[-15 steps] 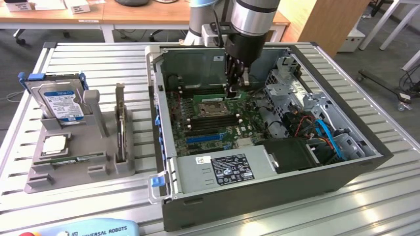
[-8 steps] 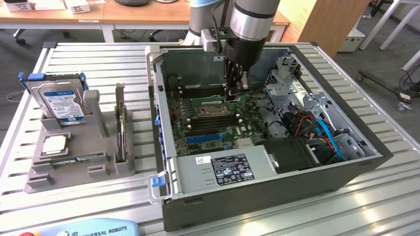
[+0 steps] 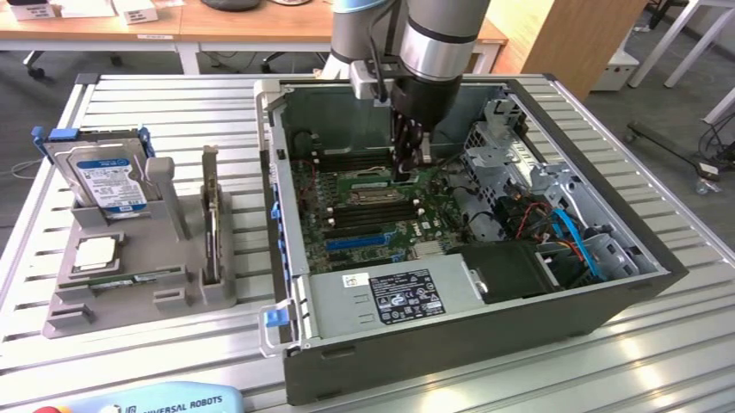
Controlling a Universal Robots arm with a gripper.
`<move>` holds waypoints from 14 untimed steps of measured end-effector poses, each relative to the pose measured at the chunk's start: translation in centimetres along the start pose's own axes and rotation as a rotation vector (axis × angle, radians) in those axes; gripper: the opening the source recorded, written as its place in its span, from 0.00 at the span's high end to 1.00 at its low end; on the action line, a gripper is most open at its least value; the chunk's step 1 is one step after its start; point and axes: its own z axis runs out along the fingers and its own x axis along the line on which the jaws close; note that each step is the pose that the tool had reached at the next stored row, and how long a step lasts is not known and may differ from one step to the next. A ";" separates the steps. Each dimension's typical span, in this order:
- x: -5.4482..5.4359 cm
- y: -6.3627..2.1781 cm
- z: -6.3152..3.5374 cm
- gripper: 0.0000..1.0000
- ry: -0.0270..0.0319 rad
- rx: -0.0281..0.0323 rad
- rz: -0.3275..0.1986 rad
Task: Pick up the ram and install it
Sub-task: 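Insert the ram into the slot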
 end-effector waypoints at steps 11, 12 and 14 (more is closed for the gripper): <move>0.9 -0.04 0.03 0.88 -0.0001 0.0000 0.000; 0.9 -0.03 0.04 0.88 0.0000 0.0001 0.000; 0.9 -0.04 0.03 0.88 0.0000 0.0000 0.000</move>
